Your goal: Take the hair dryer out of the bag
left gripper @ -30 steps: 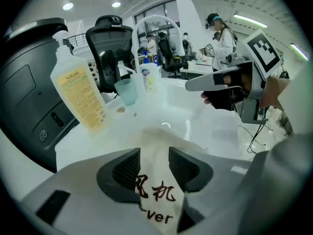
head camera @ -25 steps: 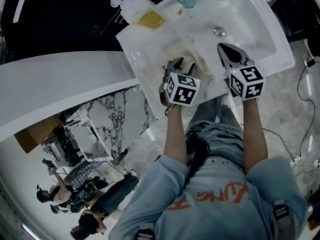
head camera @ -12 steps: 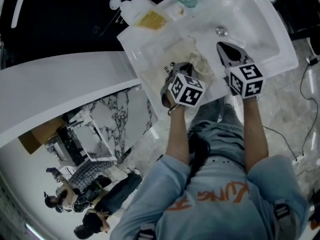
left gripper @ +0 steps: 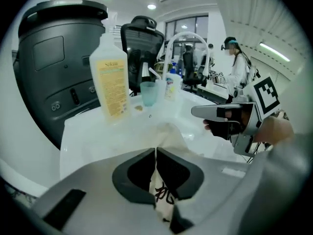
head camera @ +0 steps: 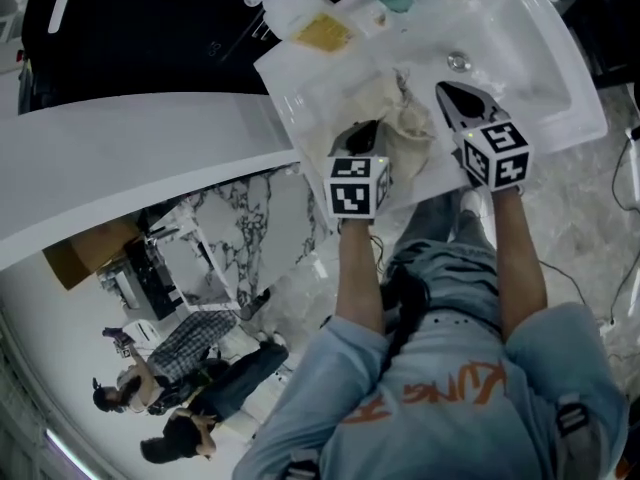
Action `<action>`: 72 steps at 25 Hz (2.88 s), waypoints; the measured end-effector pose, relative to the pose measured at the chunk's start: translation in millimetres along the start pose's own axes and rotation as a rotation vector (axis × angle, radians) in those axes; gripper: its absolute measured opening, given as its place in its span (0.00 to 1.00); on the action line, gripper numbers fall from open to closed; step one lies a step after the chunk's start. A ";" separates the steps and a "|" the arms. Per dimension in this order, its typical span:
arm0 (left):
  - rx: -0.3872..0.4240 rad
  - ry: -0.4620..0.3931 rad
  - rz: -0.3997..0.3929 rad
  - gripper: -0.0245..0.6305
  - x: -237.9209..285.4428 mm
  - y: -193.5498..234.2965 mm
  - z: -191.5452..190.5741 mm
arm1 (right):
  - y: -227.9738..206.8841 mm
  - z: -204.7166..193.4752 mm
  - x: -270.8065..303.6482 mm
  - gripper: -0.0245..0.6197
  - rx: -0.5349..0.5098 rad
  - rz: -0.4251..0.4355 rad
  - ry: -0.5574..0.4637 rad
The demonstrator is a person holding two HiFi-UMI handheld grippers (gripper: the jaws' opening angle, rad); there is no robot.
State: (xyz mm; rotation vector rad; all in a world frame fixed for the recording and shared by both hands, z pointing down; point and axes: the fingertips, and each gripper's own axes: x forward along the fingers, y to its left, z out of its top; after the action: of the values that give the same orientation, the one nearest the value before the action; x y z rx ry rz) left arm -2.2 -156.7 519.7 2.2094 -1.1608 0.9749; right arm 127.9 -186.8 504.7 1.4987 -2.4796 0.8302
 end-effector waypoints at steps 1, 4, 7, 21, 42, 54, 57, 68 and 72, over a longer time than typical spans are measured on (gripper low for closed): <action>-0.002 -0.011 0.018 0.05 -5.9 4.4 0.1 | 4.9 -0.8 2.1 0.04 -0.006 0.011 0.004; -0.026 -0.045 0.058 0.05 -20.1 13.9 0.5 | 18.4 -3.4 6.7 0.04 -0.030 0.041 0.024; -0.045 -0.066 0.099 0.05 -31.4 21.9 -3.2 | 30.1 -7.4 9.7 0.04 -0.074 0.067 0.049; -0.087 -0.145 0.077 0.05 -54.0 33.7 -13.9 | 81.6 -42.0 56.0 0.14 -0.412 0.268 0.285; -0.150 -0.255 -0.097 0.06 -55.0 29.9 -32.5 | 126.8 -123.4 68.9 0.44 -1.285 0.846 0.770; -0.198 -0.232 -0.007 0.06 -76.8 54.2 -65.3 | 128.3 -161.2 87.4 0.48 -1.509 0.903 0.917; -0.228 -0.161 0.061 0.07 -97.3 75.3 -100.0 | 127.6 -162.3 86.6 0.47 -1.514 0.906 0.929; -0.335 0.152 -0.090 0.32 -95.7 48.8 -180.7 | 127.2 -158.5 81.4 0.40 -1.600 0.835 0.885; -0.337 0.184 0.040 0.31 -80.5 62.3 -186.8 | 131.2 -148.3 74.1 0.39 -1.578 0.789 0.839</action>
State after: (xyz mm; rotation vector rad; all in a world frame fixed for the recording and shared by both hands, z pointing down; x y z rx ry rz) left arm -156.2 -24.4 583.0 1.7998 -1.1899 0.9019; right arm -45.5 -121.5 606.4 -0.3234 -1.8487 -0.4649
